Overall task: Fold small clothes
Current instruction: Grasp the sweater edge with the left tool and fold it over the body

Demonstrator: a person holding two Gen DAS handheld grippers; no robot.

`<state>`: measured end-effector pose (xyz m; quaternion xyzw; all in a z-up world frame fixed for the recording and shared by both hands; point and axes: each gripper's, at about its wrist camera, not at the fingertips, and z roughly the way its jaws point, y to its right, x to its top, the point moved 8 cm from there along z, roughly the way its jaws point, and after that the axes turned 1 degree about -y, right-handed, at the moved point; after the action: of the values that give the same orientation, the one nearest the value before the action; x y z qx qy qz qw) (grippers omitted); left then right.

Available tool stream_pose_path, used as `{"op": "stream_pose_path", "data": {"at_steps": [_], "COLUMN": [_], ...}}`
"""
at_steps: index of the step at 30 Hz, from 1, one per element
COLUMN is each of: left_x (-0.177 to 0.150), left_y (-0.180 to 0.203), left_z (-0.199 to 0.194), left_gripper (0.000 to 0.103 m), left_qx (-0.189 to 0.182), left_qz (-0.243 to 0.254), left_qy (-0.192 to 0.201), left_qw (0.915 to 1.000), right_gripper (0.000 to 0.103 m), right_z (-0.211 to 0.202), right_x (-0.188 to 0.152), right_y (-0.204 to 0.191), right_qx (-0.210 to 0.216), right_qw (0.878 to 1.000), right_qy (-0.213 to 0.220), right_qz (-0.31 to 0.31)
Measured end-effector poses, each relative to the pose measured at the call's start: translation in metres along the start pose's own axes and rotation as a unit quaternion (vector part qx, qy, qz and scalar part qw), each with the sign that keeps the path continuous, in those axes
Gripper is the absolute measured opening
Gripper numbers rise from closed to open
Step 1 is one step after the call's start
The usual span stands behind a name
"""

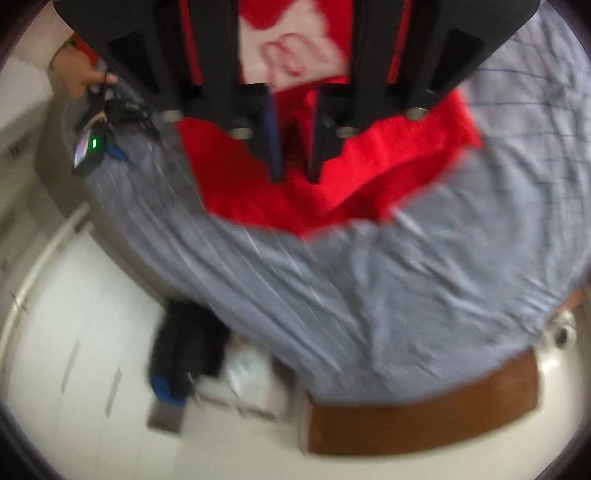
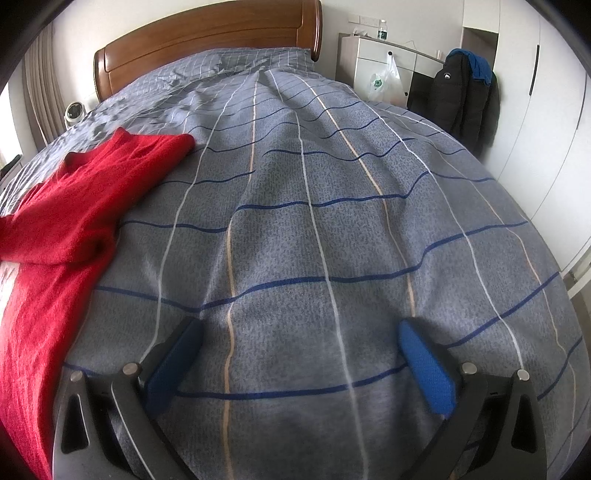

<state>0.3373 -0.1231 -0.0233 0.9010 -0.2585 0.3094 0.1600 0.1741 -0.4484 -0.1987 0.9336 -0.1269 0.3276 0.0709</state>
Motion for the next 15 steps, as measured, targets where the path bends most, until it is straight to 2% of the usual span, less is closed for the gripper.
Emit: {"op": "stream_pose_path", "data": {"at_steps": [1, 2, 5, 7, 9, 11, 15], "left_x": [-0.011, -0.021, -0.045, -0.069, -0.097, -0.130, -0.177], "left_y": [0.002, -0.001, -0.015, -0.042, -0.075, -0.104, -0.121], "left_z": [0.015, 0.025, 0.031, 0.022, 0.009, 0.001, 0.016], "left_gripper": [0.068, 0.070, 0.070, 0.071, 0.073, 0.073, 0.073], "left_qx": [0.007, 0.018, 0.011, 0.015, 0.054, 0.102, 0.145], "left_qz": [-0.002, -0.007, -0.046, -0.082, -0.094, -0.082, -0.051], "left_qy": [-0.015, -0.017, -0.016, -0.012, -0.006, -0.015, -0.057], "left_qw": [0.9999, 0.9997, 0.9988, 0.9964, 0.9940, 0.9913, 0.9864], "right_gripper": [0.103, 0.103, 0.103, 0.103, 0.103, 0.103, 0.103], "right_z": [0.000, 0.000, 0.000, 0.000, 0.000, 0.001, 0.003], "right_x": [0.000, 0.001, 0.000, 0.000, 0.000, 0.000, 0.001], "right_y": [0.000, 0.000, 0.000, 0.000, -0.001, -0.001, -0.001], "right_qx": [0.000, 0.000, 0.000, 0.000, 0.000, -0.003, -0.001], "right_qw": [1.000, 1.000, 1.000, 1.000, 1.000, 1.000, 1.000], "right_qy": [0.000, 0.000, 0.000, 0.000, -0.001, -0.005, -0.005], "right_qz": [0.000, 0.000, 0.000, 0.000, 0.000, -0.002, 0.000]}}
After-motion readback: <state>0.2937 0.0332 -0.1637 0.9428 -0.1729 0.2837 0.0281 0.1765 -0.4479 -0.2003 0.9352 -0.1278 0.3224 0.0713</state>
